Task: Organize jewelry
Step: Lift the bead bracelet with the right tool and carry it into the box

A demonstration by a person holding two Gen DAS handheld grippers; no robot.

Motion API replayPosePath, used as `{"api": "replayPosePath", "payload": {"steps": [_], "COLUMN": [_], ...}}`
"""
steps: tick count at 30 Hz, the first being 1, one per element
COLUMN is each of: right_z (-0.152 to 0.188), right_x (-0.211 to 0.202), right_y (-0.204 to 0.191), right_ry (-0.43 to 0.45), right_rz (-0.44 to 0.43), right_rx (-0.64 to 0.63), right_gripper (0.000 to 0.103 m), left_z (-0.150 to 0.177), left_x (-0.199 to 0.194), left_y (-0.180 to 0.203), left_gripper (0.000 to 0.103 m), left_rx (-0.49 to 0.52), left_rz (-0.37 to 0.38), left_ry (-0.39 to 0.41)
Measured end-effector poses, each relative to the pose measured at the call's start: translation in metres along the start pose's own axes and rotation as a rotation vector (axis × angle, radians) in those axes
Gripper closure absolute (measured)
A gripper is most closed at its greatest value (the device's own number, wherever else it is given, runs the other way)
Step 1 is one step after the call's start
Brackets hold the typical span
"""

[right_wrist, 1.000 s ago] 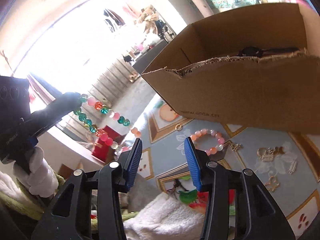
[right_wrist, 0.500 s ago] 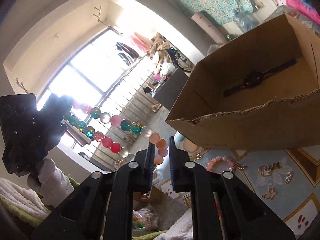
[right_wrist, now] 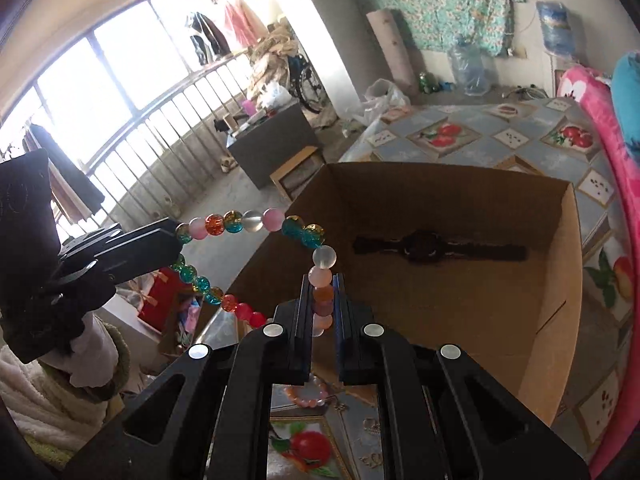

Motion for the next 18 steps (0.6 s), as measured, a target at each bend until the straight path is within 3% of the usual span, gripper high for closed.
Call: {"api": "replayPosePath", "payload": {"steps": [5,10,14,18], "right_z": [0.007,0.019,0.034,0.043], "right_x": [0.076,0.130,0.158,0.181], "right_y": [0.021,0.053,0.061,0.070], "right_ry": [-0.307,-0.537,-0.652,-0.702], "right_rz": [0.041,0.059,0.070,0.086], "right_rx": [0.003,0.055,0.088,0.123], "right_gripper": [0.096,0.096,0.096,0.093], "left_z": [0.027,0.049,0.057,0.056], "left_x": [0.074,0.114,0.126,0.131], "left_y": [-0.043,-0.064,-0.071,-0.076], "left_gripper": [0.094,0.094,0.093,0.092], "left_rx": [-0.011,0.027,0.059,0.057], "left_rz": [-0.070,-0.110,-0.134,-0.146], "left_ry": [-0.190,-0.315,-0.367,-0.373]}}
Point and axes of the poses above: each gripper's, at about its wrist camera, not at the fingertips, and x roughly the way its jaws point, y to its right, z to its underside, the point moved 9 cm from there along x, roughly the way its jaws point, and after that the axes turned 4 degrees about -z, right-handed, at the moved point
